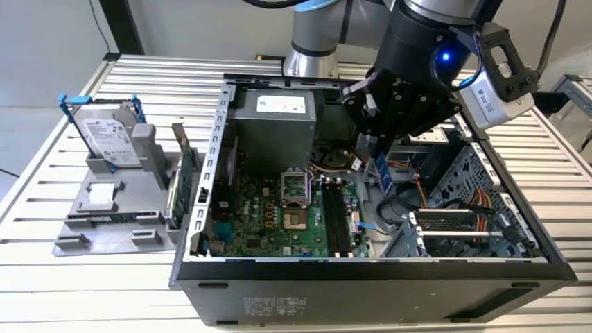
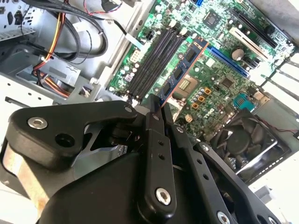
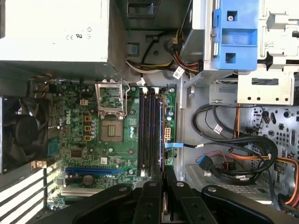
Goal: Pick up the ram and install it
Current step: 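Insert the ram into the slot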
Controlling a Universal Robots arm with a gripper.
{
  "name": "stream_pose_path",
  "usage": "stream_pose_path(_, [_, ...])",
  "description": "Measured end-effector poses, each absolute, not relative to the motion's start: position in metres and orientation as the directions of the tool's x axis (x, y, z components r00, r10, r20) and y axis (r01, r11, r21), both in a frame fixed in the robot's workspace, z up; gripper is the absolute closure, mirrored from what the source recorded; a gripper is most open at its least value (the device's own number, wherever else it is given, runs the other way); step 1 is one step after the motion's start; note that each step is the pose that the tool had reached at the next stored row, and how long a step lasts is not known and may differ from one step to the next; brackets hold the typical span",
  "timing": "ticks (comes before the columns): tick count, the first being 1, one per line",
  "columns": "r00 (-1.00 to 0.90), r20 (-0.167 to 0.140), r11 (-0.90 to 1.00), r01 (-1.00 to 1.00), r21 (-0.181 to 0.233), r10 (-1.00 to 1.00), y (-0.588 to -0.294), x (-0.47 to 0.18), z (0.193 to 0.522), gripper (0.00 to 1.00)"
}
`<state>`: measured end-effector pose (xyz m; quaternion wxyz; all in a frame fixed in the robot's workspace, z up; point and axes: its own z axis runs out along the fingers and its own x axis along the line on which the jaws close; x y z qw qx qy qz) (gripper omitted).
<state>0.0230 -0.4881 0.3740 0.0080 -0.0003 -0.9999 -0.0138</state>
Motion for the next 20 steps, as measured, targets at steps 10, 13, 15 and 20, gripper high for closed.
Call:
stream_pose_path(10, [-1.0,0.016,1.0,0.001,0.028,0.0,-0.488,0.0271,0.3678,1.0])
stream_pose_path(13, [-1.0,0.016,1.0,0.001,0.028,0.0,-0.488,0.0276,0.3667,1.0])
stream_pose_path(15, [-1.0,0.016,1.0,0.001,0.028,0.0,-0.488,0.0277,0.3659,1.0])
stream_pose_path(20, [-1.0,0.016,1.0,0.001,0.028,0.0,-0.488,0.0278,0.3636,1.0])
